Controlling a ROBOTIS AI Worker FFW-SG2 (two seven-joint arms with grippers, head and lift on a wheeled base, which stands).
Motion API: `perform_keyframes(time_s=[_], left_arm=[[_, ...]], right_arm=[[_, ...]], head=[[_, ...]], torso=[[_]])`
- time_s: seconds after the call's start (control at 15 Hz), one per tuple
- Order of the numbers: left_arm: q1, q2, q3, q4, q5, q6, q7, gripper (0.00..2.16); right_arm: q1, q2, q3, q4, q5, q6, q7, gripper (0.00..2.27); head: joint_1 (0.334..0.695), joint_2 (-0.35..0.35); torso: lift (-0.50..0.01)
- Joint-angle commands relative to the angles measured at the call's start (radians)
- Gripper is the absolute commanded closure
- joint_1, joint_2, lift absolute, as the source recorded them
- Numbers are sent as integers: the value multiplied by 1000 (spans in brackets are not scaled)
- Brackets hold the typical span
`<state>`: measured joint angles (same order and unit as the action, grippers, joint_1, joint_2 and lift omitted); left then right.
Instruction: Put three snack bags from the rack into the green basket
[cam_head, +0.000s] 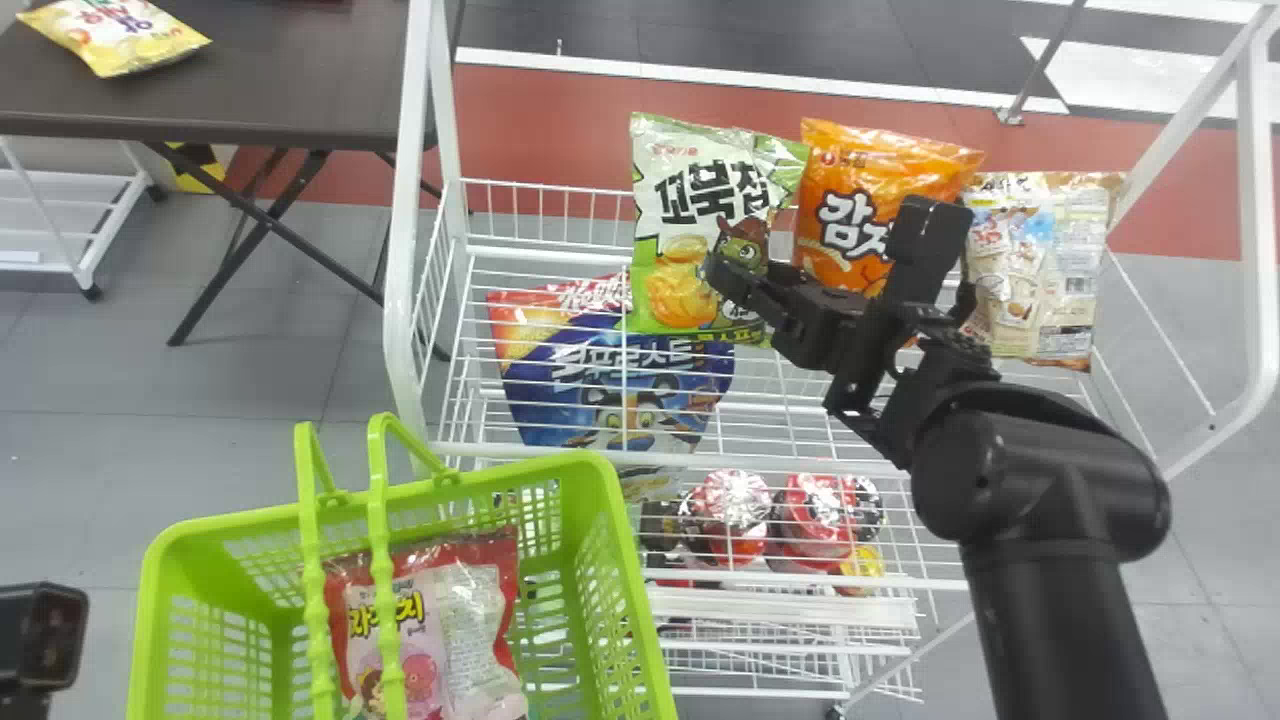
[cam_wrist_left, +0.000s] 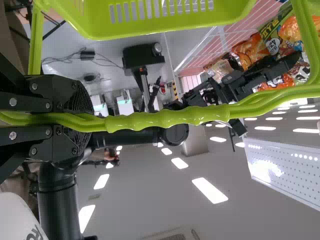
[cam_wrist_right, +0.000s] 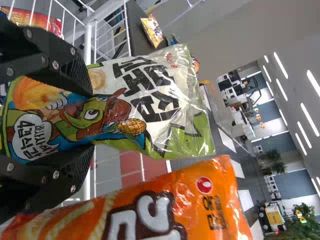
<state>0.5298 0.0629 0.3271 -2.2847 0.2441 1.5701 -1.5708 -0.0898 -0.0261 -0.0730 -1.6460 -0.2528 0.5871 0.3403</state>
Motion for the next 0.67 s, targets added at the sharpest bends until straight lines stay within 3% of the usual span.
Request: perform_keyframes(time_s=[0.0,0.27,0.6], left_arm=[[1,0,6,7,1,1,-10,2152],[-2,2,17,13,11,1,-10,2152],[-7,5,20,16,15,1,-10,2152]], right_arm=[[27,0,2,-32,1,-8,0,2250],[139,-2,-36,-221,-60,50,8,2250],[404,2,-99,-638,-279,320,11,2253]], head=[[695,-84],[695,-81],[695,-80]], torso=[[0],[0],[0]])
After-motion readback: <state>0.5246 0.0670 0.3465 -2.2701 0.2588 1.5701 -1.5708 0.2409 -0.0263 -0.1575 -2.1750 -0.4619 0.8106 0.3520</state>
